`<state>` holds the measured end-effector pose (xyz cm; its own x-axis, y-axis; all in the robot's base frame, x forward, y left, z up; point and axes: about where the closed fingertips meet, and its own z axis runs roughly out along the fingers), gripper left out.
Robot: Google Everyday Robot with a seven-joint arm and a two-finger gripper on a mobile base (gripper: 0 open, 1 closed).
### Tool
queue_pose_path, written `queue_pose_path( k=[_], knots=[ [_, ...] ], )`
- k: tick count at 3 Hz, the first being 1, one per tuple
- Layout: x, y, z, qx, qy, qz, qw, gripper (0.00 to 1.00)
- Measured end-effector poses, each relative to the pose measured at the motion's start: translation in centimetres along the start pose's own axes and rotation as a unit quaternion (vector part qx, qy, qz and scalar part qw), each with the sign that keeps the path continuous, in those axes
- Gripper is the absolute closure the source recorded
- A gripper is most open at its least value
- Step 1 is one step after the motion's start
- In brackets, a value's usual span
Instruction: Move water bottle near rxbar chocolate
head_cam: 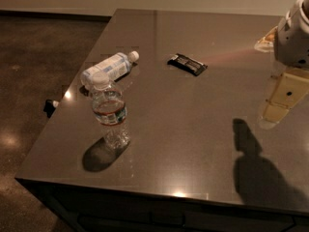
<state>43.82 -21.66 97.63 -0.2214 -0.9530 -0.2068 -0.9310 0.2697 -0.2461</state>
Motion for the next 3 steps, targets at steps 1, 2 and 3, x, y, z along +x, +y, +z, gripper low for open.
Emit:
queue_pose_path(
  k=[1, 2, 3],
  knots=[
    [0.0, 0.0, 0.0, 0.000, 0.000, 0.000, 1.0000, 0.00],
    [-1.1, 0.5, 0.3, -0.014, -0.026, 0.006, 0.9996, 0.00],
    [-4.0, 2.2, 1.3, -0.051, -0.097, 0.010, 0.9939, 0.00]
  ],
)
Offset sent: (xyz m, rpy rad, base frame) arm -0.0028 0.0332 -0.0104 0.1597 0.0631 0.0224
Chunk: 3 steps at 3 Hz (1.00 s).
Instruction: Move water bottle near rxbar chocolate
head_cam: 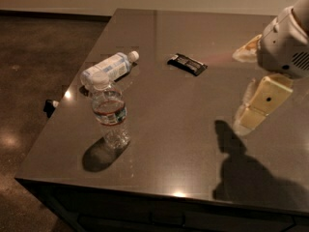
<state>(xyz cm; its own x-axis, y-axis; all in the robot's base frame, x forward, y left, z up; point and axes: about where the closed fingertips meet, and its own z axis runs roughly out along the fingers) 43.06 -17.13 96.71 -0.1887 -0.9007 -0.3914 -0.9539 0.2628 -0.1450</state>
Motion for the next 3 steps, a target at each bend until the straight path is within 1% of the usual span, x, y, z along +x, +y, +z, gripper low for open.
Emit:
queue_pose_path(
  k=[1, 2, 3],
  knots=[
    [-2.3, 1.6, 1.4, -0.024, -0.050, 0.000, 0.9985, 0.00],
    [-6.2, 3.6, 3.8, -0.045, -0.102, -0.008, 0.9938, 0.00],
    [-10.5, 4.6, 6.3, -0.056, -0.151, -0.016, 0.9868, 0.00]
  ],
)
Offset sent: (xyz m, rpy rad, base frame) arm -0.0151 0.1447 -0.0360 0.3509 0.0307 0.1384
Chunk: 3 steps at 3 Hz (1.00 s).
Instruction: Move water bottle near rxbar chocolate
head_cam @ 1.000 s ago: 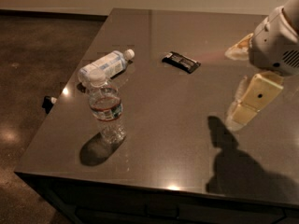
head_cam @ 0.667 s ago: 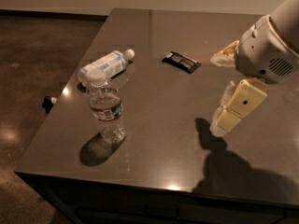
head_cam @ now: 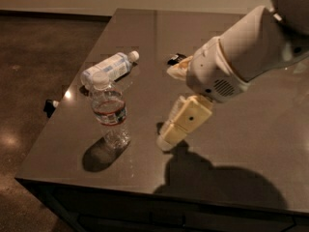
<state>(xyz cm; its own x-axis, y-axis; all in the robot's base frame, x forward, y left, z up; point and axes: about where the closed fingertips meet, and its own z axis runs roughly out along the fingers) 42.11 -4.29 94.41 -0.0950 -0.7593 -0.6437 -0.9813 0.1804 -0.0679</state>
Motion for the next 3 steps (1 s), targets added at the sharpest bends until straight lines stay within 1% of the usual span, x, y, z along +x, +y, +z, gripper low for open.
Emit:
queue_pose_path(
  k=[1, 2, 3],
  knots=[
    [-3.4, -0.1, 3.2, -0.011, -0.046, -0.007, 0.9988, 0.00],
    [-5.8, -0.2, 5.1, -0.025, -0.080, -0.007, 0.9964, 0.00],
    [-7.3, -0.1, 6.5, -0.039, -0.103, -0.004, 0.9939, 0.00]
  ],
)
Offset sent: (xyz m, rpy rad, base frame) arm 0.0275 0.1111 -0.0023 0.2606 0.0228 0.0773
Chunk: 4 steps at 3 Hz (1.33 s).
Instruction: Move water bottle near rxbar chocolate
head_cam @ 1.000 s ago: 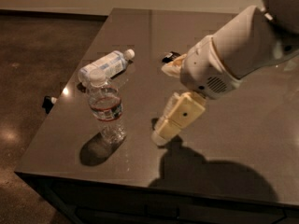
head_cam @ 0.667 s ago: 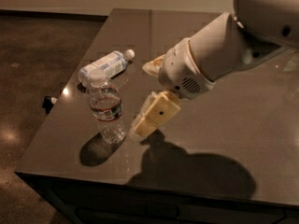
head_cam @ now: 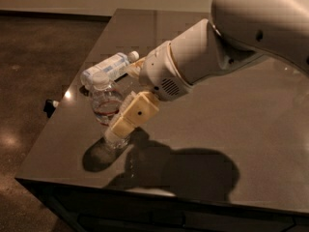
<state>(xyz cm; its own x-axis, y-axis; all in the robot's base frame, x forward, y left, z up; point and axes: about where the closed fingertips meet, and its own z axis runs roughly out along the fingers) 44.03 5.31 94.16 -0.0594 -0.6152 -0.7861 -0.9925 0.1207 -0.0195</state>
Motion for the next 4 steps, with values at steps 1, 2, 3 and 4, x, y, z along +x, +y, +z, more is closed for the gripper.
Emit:
queue_pose_path(
  k=[1, 2, 3, 4],
  knots=[
    [-0.6, 0.0, 0.9, -0.012, -0.012, 0.005, 0.9998, 0.13],
    [-1.0, 0.1, 1.4, -0.032, -0.017, 0.009, 0.9993, 0.31],
    [-1.1, 0.1, 1.2, -0.045, -0.019, 0.017, 0.9987, 0.53],
    [-0.6, -1.6, -0.8, -0.027, -0.024, 0.036, 0.9987, 0.77]
  ],
)
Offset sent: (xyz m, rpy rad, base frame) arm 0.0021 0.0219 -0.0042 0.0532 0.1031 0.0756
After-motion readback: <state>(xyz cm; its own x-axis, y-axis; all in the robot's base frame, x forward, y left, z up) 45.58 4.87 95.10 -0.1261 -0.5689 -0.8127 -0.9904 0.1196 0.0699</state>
